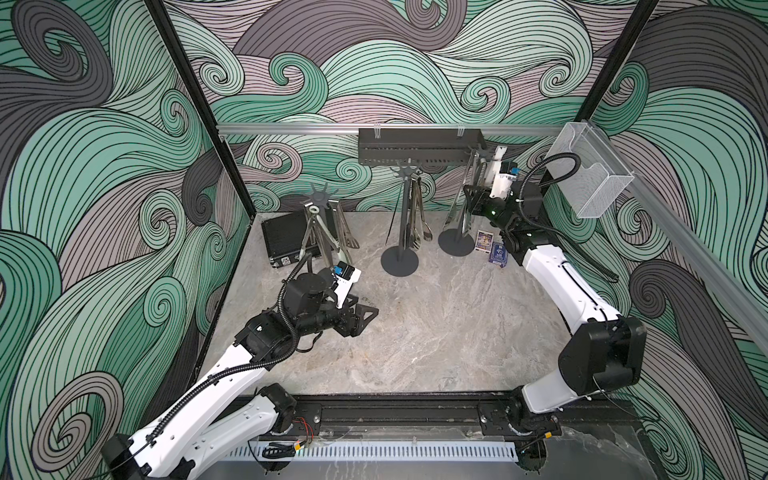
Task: Hang food tongs on kitchen utensil racks
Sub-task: Hang the food tongs on the rack.
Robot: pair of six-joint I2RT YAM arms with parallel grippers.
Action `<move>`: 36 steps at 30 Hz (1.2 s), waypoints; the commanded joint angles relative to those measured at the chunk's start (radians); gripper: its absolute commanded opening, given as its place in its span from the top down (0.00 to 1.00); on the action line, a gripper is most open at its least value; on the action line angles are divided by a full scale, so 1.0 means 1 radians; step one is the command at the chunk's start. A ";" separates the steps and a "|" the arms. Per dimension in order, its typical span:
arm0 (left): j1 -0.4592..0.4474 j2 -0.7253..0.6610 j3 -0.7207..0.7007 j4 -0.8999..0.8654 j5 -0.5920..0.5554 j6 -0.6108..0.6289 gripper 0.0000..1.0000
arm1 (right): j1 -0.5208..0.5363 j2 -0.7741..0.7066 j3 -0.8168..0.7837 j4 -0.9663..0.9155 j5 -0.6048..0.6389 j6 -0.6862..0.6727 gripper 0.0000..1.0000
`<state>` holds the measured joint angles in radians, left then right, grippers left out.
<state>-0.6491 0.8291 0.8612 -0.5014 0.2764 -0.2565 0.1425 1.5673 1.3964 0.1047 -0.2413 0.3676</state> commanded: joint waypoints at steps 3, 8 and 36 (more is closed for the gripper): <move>0.006 0.002 0.000 0.005 -0.009 0.001 0.27 | -0.007 0.029 0.028 0.017 -0.019 0.009 0.80; 0.006 0.002 -0.001 0.004 -0.009 0.001 0.27 | -0.007 0.015 0.019 0.023 -0.031 0.011 0.81; 0.006 0.001 -0.004 0.020 0.001 0.002 0.27 | -0.004 -0.005 0.044 0.024 -0.117 0.005 0.80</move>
<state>-0.6491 0.8276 0.8612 -0.5007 0.2741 -0.2562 0.1398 1.5486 1.3956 0.1009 -0.3389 0.3717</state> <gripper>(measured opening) 0.730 0.221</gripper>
